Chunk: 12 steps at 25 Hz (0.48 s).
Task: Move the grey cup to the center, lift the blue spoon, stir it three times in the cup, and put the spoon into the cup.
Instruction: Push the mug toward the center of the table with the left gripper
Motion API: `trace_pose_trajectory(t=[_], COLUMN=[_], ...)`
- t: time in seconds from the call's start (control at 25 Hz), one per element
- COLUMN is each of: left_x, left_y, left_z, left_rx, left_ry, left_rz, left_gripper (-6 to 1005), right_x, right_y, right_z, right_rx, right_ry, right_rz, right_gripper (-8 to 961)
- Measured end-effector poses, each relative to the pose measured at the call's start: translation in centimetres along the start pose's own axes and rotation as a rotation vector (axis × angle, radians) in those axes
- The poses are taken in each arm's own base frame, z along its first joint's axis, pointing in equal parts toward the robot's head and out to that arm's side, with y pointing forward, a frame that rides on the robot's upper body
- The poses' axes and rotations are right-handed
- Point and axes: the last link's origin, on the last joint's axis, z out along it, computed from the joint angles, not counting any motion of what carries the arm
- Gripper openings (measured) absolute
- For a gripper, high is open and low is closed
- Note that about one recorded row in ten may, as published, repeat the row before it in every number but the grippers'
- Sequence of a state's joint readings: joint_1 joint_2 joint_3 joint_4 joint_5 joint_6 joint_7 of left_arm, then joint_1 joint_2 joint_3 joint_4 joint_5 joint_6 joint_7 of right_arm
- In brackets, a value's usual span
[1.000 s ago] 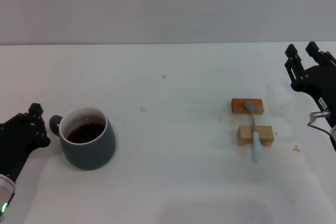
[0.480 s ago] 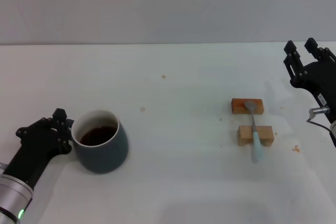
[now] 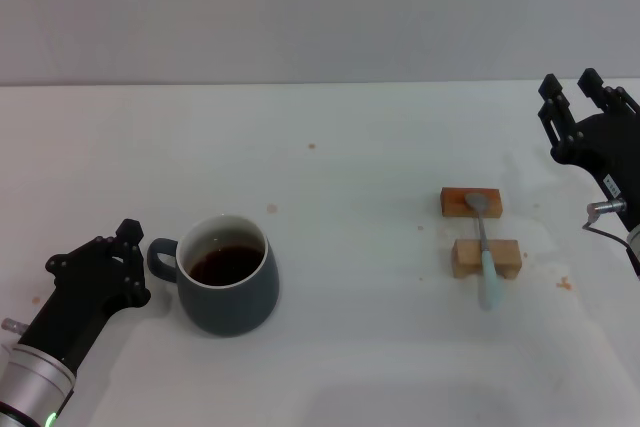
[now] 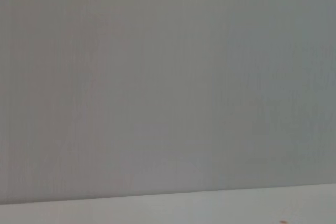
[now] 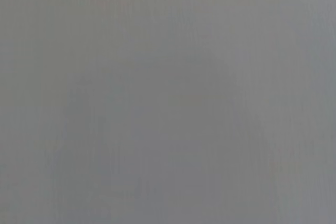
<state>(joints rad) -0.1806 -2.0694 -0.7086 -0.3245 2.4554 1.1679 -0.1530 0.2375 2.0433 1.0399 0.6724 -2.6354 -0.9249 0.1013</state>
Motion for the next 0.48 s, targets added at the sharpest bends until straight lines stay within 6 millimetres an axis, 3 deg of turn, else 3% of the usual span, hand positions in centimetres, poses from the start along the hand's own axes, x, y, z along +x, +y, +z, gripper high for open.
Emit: trace_pose_trajectory(t=[0.48], left_x=[-0.04], left_y=[0.07], left_z=[0.07], left_rx=[0.002], left_ry=[-0.004], left_rz=[-0.006], left_gripper=[-2], right_x=[0.03], right_y=[-0.03], right_z=[-0.08], right_rx=[0.002], right_ry=[0.001], right_rz=[0.001], right_gripper=[444])
